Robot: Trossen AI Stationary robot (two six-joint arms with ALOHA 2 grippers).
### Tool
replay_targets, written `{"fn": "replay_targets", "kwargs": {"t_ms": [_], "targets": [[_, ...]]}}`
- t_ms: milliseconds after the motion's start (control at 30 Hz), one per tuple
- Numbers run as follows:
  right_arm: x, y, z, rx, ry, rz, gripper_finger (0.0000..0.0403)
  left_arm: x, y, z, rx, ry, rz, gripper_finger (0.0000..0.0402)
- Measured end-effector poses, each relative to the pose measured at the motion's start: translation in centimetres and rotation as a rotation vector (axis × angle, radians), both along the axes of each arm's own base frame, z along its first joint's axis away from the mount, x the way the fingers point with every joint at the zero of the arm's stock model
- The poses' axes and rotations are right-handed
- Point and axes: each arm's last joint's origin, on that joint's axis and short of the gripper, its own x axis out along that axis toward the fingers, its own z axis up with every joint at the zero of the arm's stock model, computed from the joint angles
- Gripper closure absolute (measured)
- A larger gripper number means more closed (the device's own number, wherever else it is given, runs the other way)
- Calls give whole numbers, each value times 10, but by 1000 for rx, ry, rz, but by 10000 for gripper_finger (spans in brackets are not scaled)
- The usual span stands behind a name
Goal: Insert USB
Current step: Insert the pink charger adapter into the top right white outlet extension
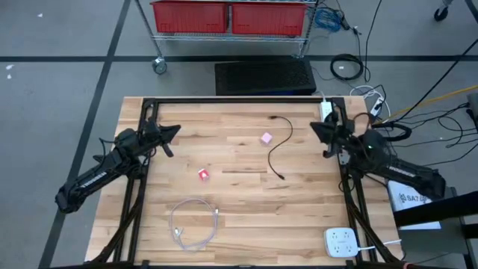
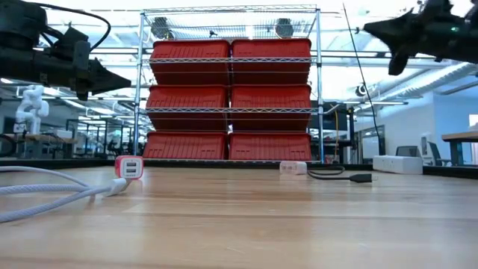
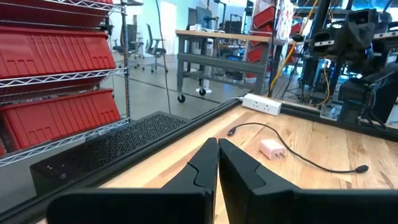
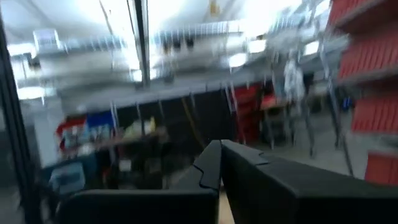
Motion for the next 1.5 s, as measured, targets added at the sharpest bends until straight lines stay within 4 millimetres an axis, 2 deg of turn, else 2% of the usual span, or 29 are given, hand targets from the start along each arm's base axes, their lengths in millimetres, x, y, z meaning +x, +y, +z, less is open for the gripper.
{"fn": "replay_targets", "kwargs": {"t_ms": [233, 367, 600, 733, 933, 1167, 1300, 1400, 1500], "targets": [[37, -18, 12, 60, 349, -5, 345, 0, 0, 0, 0, 1, 1, 381], [66, -33, 10, 71, 602, 4, 342, 0, 0, 0, 0, 0, 0, 381], [105, -55, -20, 5, 877, -5, 386, 0, 0, 0, 0, 0, 0, 381], [117, -71, -40, 53, 983, -97, 401, 0, 0, 0, 0, 1, 0, 381], [136, -83, -79, 163, 1138, -97, 402, 0, 0, 0, 0, 0, 0, 381], [156, -83, -104, 282, 1252, -56, 402, 0, 0, 0, 0, 1, 0, 381], [164, -77, -106, 318, 1240, 14, 401, 0, 0, 0, 0, 1, 0, 381], [168, -66, -101, 375, 1216, 91, 398, 0, 0, 0, 0, 0, 0, 381], [168, -57, -82, 360, 1206, 133, 385, 0, 0, 0, 0, 0, 0, 381]]}}
